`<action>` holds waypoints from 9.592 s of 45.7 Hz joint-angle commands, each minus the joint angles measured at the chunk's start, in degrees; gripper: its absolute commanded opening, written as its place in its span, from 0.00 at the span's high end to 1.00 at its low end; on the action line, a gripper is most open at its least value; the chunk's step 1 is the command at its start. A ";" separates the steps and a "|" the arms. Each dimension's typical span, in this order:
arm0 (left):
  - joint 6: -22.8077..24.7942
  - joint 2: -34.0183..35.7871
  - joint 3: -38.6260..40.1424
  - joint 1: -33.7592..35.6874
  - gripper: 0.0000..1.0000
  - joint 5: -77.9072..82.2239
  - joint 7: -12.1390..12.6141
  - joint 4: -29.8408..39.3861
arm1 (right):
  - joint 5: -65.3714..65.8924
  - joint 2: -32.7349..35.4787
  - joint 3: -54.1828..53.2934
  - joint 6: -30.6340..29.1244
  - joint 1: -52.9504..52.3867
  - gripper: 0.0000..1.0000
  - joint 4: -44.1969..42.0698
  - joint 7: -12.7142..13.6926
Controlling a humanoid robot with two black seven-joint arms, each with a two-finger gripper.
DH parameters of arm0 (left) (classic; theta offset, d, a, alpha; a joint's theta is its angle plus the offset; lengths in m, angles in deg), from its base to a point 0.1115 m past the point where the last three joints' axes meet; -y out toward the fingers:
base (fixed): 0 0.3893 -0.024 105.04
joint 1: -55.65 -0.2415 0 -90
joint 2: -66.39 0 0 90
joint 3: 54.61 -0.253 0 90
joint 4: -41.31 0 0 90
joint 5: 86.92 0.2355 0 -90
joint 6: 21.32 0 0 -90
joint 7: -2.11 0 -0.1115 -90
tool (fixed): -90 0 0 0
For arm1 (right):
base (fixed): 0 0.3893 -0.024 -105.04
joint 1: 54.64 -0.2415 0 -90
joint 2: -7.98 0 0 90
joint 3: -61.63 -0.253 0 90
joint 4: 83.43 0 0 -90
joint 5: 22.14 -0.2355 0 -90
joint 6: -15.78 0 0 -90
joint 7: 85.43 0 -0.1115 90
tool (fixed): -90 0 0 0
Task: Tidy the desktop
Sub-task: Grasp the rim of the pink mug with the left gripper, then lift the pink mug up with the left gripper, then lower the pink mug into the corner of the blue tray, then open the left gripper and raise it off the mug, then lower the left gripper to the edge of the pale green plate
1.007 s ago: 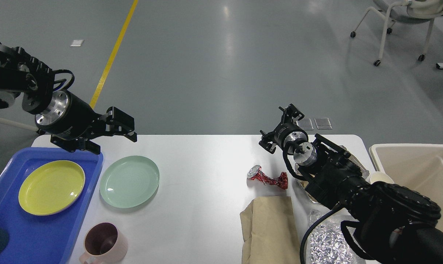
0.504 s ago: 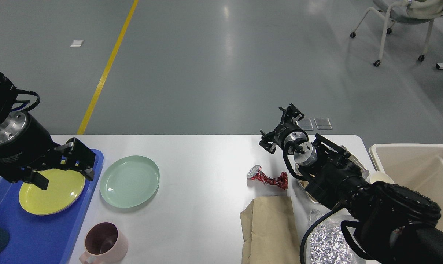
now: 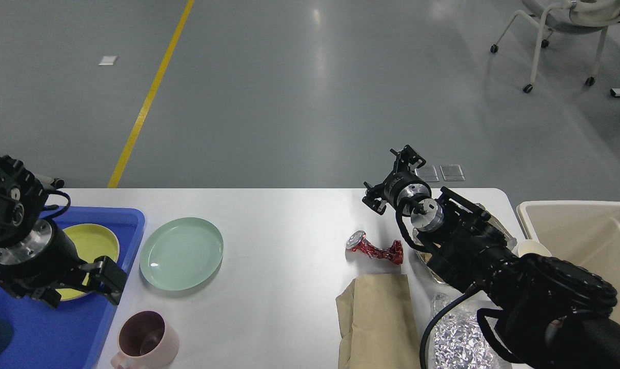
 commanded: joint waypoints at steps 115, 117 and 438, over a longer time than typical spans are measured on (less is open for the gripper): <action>-19.39 -0.49 8.78 -24.57 1.00 8.11 0.00 -9.51 | 0.00 0.00 0.00 0.00 0.00 0.00 0.00 0.00; -19.39 -0.40 8.78 -24.39 1.00 8.11 -0.09 -9.25 | 0.00 0.00 0.00 0.00 0.00 0.00 0.00 0.00; -19.21 8.48 26.26 -42.85 0.11 -17.64 -0.27 -32.10 | 0.00 0.00 0.00 0.00 0.00 0.00 0.00 0.00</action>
